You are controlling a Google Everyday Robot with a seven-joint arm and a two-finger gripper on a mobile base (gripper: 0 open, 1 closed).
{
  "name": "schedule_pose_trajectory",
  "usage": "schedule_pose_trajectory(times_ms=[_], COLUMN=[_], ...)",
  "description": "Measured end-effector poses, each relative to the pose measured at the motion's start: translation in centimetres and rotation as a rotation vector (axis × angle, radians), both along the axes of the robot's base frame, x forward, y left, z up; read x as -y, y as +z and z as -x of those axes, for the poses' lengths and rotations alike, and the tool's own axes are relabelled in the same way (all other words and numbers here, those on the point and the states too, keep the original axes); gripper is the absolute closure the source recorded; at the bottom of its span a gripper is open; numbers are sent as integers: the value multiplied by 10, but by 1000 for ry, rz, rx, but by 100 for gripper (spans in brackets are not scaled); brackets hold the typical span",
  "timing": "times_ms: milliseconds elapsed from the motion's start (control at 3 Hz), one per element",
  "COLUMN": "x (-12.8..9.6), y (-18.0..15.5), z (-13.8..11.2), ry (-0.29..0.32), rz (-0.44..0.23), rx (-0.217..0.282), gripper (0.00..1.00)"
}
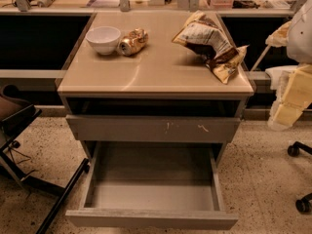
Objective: Place orange can into middle drawer
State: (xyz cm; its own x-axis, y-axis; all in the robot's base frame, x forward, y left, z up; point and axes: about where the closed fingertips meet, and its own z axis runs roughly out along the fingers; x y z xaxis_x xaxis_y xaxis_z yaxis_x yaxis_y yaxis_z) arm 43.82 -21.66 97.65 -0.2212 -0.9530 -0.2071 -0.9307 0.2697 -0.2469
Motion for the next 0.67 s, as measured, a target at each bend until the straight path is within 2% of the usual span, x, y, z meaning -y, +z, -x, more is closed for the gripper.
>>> schedule_pose_trajectory(times_ms=[333,667], x=[0,-6], y=[0,-2], z=[0,-17], ry=[0,-2], rz=[0,1], rx=[0,-2], gripper=[0,0])
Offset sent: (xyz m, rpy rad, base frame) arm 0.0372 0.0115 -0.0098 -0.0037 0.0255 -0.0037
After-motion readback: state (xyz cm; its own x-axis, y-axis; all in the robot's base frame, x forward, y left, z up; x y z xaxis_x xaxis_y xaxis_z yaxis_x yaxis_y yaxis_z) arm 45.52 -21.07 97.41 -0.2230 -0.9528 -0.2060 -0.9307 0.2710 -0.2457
